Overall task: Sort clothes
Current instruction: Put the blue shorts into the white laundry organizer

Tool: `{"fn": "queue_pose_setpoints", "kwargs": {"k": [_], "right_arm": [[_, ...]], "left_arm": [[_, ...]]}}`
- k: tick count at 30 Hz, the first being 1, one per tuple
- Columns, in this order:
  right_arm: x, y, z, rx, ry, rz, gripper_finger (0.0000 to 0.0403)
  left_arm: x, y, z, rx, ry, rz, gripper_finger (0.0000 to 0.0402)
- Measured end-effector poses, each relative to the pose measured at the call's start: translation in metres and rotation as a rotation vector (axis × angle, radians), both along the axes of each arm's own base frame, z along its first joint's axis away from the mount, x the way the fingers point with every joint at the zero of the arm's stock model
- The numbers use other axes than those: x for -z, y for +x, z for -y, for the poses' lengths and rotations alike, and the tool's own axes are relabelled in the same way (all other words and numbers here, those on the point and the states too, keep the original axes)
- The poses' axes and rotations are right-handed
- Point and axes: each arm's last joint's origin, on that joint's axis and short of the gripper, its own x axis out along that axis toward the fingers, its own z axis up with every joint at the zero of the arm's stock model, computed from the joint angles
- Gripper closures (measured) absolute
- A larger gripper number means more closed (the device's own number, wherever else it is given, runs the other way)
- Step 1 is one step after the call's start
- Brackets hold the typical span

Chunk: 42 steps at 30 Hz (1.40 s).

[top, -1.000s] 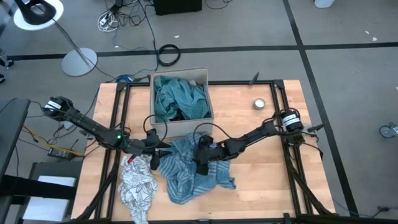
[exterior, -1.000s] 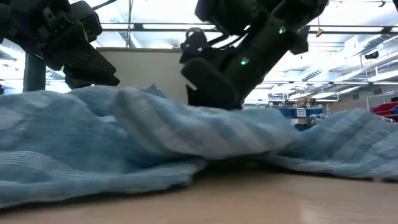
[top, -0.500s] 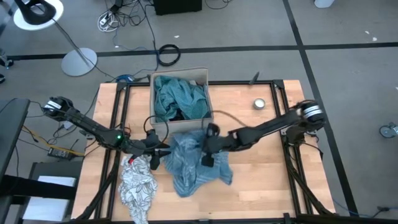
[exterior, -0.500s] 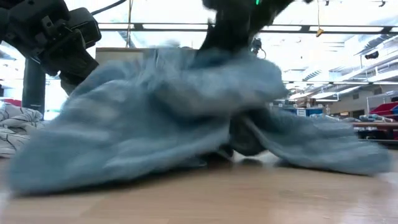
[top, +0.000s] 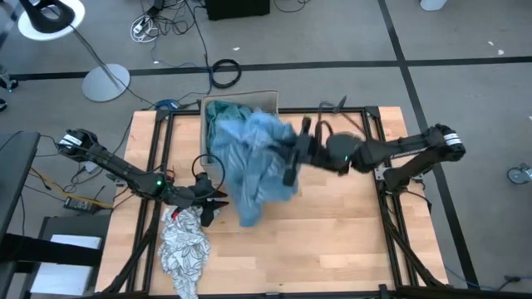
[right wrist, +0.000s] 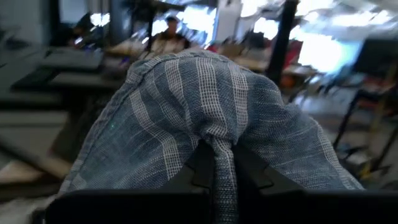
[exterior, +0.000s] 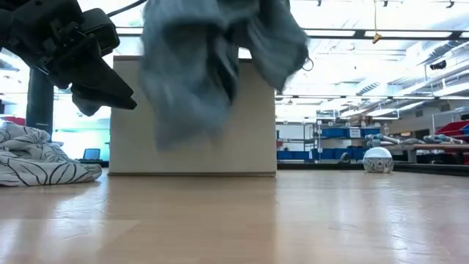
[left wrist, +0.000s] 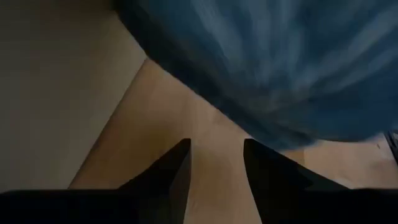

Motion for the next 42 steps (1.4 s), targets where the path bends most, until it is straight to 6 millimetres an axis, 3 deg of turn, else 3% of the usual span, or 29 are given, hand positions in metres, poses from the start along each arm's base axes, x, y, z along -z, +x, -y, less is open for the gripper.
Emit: {"fn": "queue_pose_setpoints", "kwargs": {"k": [10,13,16,21,25,33,42], "right_arm": [[-0.09,0.045,0.057,0.048,-0.166,0.209,0.038],[-0.109,0.06,0.075,0.042,-0.191,0.276,0.038],[-0.114,0.073,0.09,0.055,-0.201,0.278,0.038],[-0.085,0.095,0.106,0.126,-0.161,0.043,0.038],[-0.068,0.094,0.109,0.241,-0.139,-0.149,0.038],[-0.044,0.095,0.112,0.275,0.007,-0.286,0.038],[0.042,0.145,0.134,0.124,0.194,-0.436,0.038]], "left_arm": [[0.0,0.0,0.0,0.006,0.022,-0.001,0.0249],[0.0,0.0,0.0,0.009,0.027,-0.001,0.0249],[0.0,0.0,0.0,0.009,0.028,-0.002,0.0249],[0.0,0.0,0.0,0.012,0.03,-0.003,0.0249],[0.0,0.0,0.0,0.021,0.024,-0.006,0.0249],[0.0,0.0,0.0,0.012,0.002,-0.002,0.0249],[0.0,0.0,0.0,0.009,-0.004,0.0,0.0249]]}}
